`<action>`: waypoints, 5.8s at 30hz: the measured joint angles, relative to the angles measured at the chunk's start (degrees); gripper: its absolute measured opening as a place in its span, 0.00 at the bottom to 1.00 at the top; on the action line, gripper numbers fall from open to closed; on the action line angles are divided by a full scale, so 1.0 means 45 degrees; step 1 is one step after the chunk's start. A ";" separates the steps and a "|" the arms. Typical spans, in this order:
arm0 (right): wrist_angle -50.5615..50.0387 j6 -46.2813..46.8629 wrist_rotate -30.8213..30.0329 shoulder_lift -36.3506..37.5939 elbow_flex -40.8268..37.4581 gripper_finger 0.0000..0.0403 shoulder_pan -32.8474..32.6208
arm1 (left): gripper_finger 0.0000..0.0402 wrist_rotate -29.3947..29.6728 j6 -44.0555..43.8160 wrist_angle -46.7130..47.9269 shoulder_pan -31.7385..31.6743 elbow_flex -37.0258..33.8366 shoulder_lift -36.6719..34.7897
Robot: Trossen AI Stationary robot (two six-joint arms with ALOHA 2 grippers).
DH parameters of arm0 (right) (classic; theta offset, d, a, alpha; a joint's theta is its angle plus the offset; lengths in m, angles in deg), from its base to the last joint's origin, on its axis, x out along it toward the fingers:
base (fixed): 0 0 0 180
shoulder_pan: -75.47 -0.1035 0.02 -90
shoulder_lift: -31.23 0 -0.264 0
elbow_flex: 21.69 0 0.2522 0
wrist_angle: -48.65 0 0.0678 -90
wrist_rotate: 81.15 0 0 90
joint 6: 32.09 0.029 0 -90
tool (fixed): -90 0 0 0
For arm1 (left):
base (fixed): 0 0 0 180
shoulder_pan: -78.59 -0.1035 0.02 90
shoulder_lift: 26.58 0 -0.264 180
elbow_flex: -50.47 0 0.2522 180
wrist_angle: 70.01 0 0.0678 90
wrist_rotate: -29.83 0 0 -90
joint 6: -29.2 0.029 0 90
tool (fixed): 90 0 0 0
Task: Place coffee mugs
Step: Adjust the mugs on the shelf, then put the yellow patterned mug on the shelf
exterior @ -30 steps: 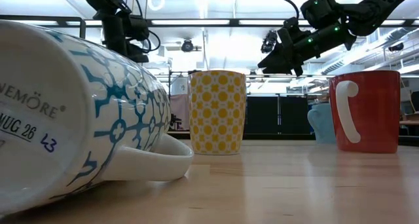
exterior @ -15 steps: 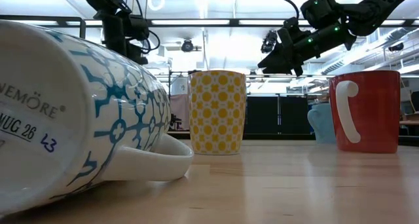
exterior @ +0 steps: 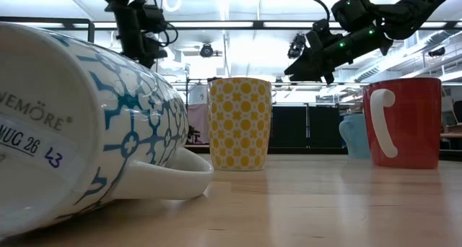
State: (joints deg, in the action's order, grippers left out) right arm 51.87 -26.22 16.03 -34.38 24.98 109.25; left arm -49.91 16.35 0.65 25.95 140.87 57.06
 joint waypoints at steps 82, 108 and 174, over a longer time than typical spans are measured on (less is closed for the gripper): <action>0.0002 0.0000 0.0000 0.0000 0.0000 0.51 0.0005 | 0.38 0.0215 -0.2735 0.2892 -0.0073 0.0957 0.1846; 0.0000 0.0000 0.0000 0.0000 0.0000 0.51 0.0005 | 0.35 -0.0317 -0.3373 0.3203 -0.0063 0.0957 0.1832; -0.0005 0.0000 0.0000 0.0000 0.0000 0.51 0.0000 | 0.35 -0.1263 -0.3335 0.0310 0.7815 0.0966 -0.2599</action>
State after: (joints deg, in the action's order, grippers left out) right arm 51.84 -26.22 16.03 -34.38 24.98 109.25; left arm -55.59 1.34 2.05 61.12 145.22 45.36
